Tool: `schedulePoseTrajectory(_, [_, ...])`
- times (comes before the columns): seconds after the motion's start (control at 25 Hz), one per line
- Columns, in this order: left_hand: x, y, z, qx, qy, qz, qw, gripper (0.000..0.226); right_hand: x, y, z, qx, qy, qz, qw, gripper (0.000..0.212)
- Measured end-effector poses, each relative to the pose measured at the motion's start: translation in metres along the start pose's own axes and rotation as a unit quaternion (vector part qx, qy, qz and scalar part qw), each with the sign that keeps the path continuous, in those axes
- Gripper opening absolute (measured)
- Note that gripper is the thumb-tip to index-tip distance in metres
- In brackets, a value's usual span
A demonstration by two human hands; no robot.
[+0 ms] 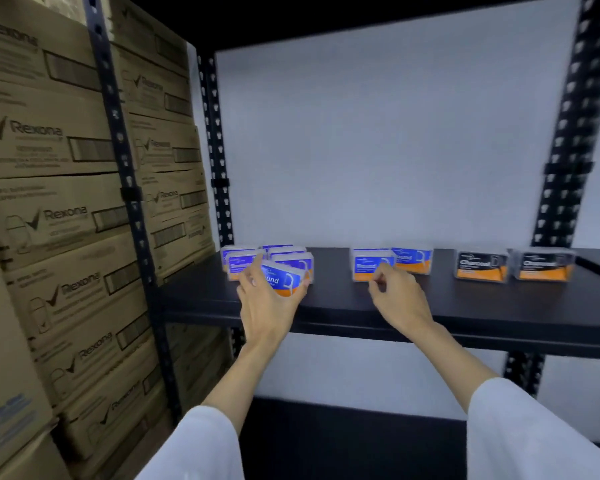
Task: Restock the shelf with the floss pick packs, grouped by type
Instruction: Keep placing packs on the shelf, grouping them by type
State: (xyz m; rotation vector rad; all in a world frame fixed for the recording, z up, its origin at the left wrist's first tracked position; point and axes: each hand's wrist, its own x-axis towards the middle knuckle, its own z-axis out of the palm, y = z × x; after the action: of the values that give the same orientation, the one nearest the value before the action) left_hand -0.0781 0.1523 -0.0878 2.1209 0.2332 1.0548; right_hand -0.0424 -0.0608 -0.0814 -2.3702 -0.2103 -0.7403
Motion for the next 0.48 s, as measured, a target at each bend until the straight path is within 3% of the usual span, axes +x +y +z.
schedulePoseTrajectory(0.2, [-0.029,0.058,0.059,-0.024,-0.052,0.040,0.998,0.085,-0.012,0.075,-0.056,-0.118,-0.006,0.044,0.992,0.018])
schedulePoseTrajectory(0.48, [-0.049,0.100,0.109,0.016,-0.113,0.026,0.993,0.098,-0.006,0.089,-0.056,-0.091,-0.022,0.027,0.995,0.022])
